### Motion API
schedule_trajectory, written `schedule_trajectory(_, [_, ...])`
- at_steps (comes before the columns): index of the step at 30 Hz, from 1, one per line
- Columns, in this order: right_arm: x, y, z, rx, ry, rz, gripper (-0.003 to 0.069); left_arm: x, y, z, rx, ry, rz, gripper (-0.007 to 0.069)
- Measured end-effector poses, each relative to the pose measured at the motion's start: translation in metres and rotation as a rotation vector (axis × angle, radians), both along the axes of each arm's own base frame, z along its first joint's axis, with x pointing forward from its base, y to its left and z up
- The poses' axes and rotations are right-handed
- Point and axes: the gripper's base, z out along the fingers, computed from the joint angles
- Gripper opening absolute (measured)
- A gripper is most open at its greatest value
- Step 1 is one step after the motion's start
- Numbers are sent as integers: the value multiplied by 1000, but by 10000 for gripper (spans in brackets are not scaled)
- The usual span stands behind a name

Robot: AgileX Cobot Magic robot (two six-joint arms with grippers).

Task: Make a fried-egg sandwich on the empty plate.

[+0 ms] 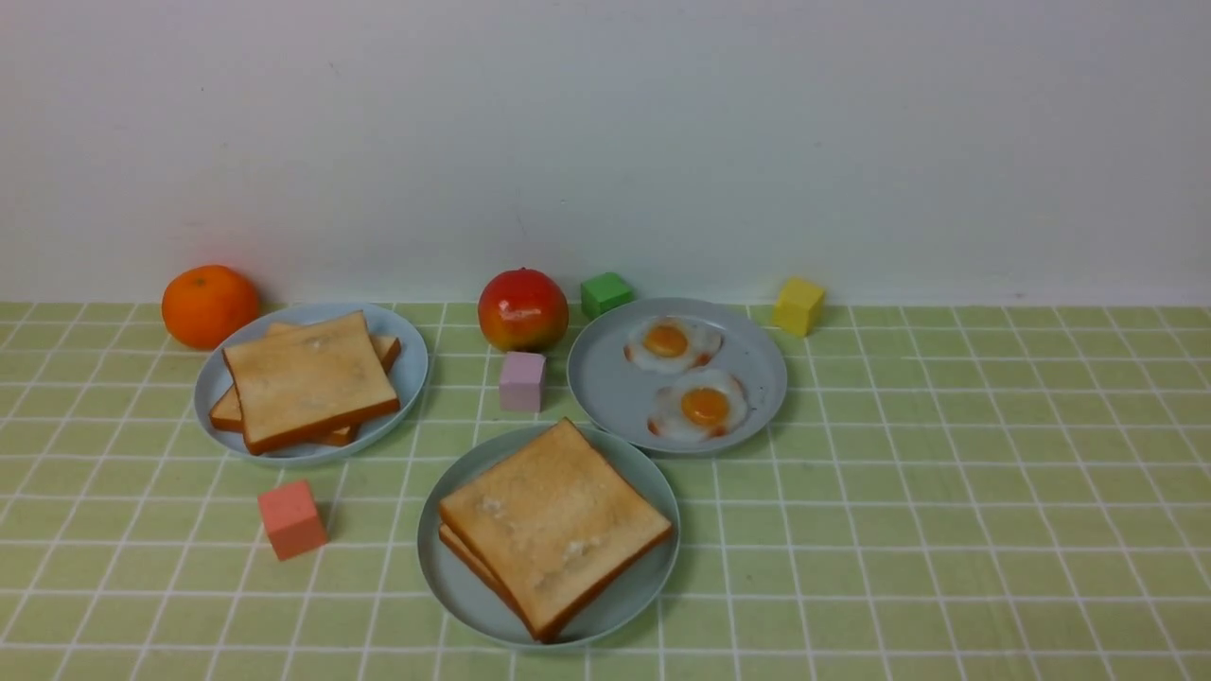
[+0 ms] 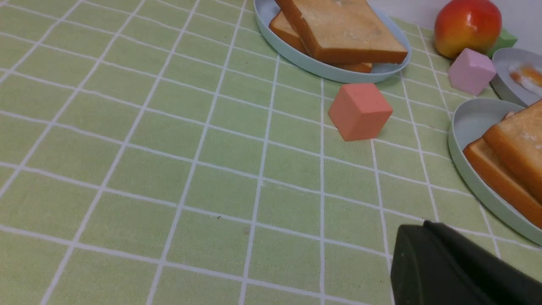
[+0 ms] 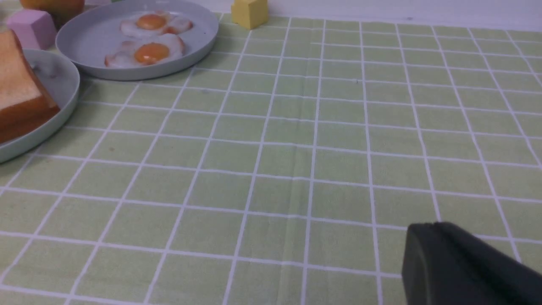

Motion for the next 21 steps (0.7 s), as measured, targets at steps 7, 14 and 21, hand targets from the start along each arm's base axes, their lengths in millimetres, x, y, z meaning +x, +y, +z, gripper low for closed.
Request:
schedule_trajectory(7, [0, 0, 0, 0, 0, 0, 15, 0, 0, 0, 0, 0, 0, -13])
schedule_trajectory(14, [0, 0, 0, -1, 0, 0, 22, 0, 0, 0, 0, 0, 3, -13])
schedule_trajectory(21, [0, 0, 0, -1, 0, 0, 31, 0, 1, 0, -1, 0, 27, -13])
